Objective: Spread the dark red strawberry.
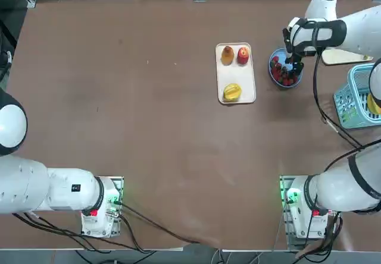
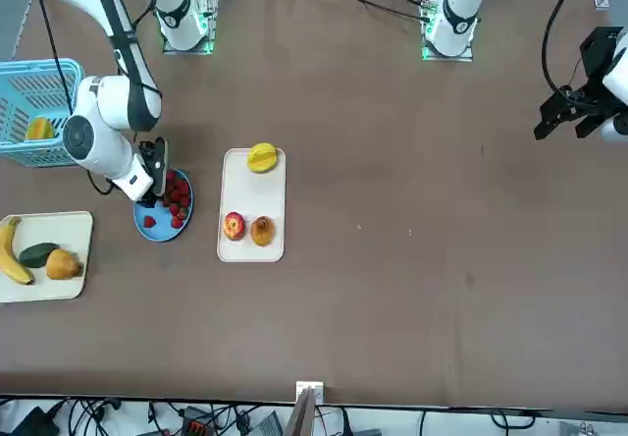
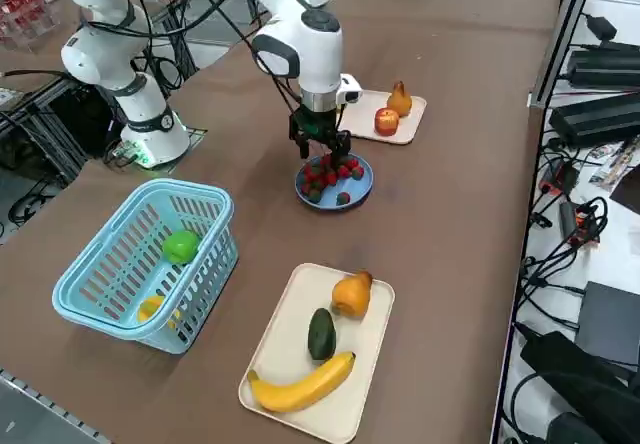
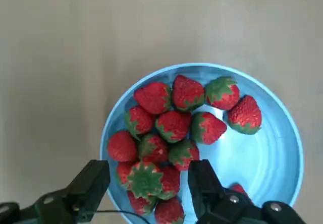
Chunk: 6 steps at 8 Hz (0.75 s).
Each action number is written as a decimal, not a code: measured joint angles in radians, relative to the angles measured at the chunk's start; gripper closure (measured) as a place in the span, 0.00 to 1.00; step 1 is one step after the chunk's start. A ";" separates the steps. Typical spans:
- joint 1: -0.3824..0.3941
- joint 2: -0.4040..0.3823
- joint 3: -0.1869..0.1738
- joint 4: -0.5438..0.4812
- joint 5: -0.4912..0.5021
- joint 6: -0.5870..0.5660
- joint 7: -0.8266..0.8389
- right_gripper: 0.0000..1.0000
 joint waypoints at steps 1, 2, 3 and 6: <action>0.000 0.000 0.000 -0.018 0.000 0.027 -0.001 0.05; 0.000 0.000 0.000 -0.025 0.000 0.035 -0.002 0.05; -0.001 0.000 0.000 -0.029 0.000 0.039 -0.002 0.06; -0.015 0.000 -0.001 -0.031 0.000 0.041 -0.005 0.11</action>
